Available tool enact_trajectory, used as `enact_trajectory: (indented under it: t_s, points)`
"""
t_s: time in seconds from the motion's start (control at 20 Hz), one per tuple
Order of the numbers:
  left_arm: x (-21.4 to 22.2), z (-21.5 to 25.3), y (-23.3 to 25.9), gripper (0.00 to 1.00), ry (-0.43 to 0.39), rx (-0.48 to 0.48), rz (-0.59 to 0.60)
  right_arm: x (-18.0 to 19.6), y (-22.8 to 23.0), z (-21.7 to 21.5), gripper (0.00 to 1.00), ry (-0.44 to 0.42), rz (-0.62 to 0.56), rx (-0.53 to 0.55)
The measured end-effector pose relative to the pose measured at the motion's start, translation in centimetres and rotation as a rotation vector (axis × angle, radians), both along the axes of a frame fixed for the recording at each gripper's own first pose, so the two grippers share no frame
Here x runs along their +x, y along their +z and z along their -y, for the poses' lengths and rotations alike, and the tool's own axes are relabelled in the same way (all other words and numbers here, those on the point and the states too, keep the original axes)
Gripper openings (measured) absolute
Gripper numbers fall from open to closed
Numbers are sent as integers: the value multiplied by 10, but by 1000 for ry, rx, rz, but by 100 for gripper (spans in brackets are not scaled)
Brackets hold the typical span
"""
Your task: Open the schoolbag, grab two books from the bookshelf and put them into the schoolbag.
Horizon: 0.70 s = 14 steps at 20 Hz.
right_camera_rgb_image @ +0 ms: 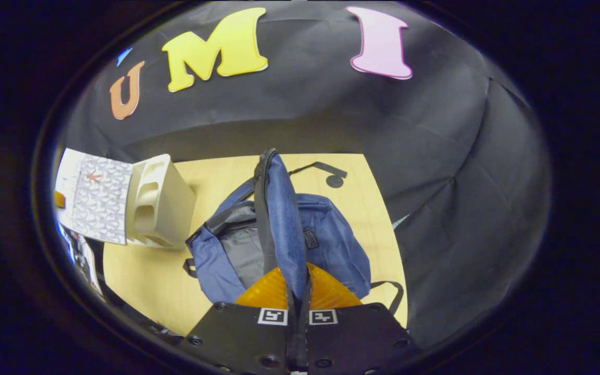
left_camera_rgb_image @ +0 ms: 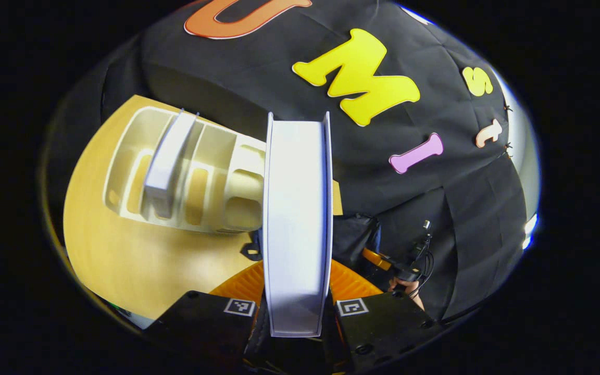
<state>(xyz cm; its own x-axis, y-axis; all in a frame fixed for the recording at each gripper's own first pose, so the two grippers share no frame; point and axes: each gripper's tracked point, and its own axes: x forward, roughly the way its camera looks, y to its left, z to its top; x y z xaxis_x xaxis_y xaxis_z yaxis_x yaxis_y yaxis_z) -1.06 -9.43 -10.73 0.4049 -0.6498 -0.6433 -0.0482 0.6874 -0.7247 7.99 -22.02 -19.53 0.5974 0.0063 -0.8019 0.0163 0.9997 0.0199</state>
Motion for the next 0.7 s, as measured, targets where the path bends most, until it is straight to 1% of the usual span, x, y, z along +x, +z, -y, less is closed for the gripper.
enact_trajectory:
  t_s: [0.15, 0.2, 0.35, 0.45, 0.55, 0.6, 0.7]
  points:
    - [-7, 58, -20, 43, 32, -109, -40, 1, 0, 2, 0, 3, 11, 7]
    - [-9, 77, -30, 42, 38, -131, -56, 0, -3, 4, 0, 2, 15, 8]
    - [-19, 126, -71, 43, 17, -110, -86, -3, -2, 9, 0, -1, 23, 9]
    - [-28, 153, -92, 43, 0, -120, -122, -4, -5, 14, 0, -1, 26, 13]
    - [-36, 175, -117, 43, -18, -116, -133, -4, -6, 20, 0, -6, 26, 24]
    - [-38, 184, -133, 43, -27, -100, -128, -3, -7, 21, 0, -11, 26, 29]
    - [-33, 201, -160, 43, -27, -92, -136, -2, -7, 24, 0, -12, 27, 33]
